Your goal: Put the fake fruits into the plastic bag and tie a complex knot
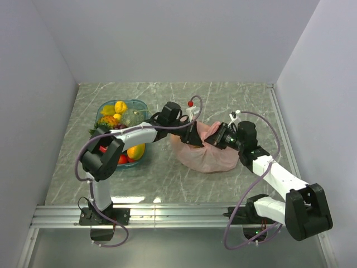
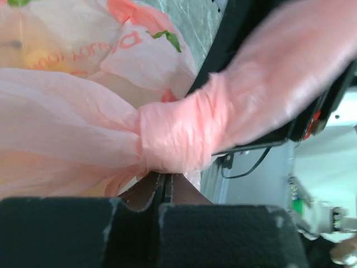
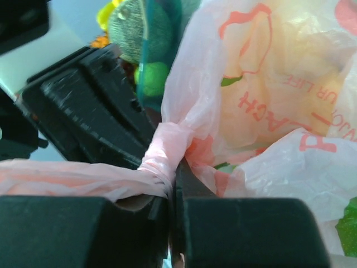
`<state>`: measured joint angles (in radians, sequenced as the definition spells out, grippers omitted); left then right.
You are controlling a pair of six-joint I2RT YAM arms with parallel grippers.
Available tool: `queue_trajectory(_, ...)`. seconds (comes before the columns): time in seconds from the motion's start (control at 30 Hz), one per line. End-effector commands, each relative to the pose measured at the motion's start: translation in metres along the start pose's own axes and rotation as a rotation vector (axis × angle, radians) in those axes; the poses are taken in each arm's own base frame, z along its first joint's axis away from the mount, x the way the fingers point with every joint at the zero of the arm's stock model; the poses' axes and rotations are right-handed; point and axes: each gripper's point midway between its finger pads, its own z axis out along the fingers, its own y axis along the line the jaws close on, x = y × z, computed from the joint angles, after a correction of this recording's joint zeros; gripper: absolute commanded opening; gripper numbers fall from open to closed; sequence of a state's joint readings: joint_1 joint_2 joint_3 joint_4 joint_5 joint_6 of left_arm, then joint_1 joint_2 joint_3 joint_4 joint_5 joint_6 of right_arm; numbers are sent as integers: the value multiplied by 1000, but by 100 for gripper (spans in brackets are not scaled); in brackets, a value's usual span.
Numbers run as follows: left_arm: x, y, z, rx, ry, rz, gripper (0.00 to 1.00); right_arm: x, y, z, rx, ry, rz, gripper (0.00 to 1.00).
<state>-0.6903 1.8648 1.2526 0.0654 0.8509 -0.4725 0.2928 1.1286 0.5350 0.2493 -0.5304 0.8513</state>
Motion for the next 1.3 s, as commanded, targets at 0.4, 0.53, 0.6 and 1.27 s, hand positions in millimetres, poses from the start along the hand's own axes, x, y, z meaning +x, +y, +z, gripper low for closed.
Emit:
queue_trajectory(0.4,-37,17,-1,-14,-139,-23,0,-1,30,-49,-57,228,-598,88)
queue_trajectory(0.53,-33,18,0,-9,-128,-22,0,-8,33,-72,-57,232,-681,94)
queue_trajectory(0.6,-32,18,0,-7,-120,-22,0,-23,32,-83,-31,195,-649,92)
queue_trajectory(1.27,-20,-2,31,64,-60,-86,0,36,-55,-48,-10,466,-181,76)
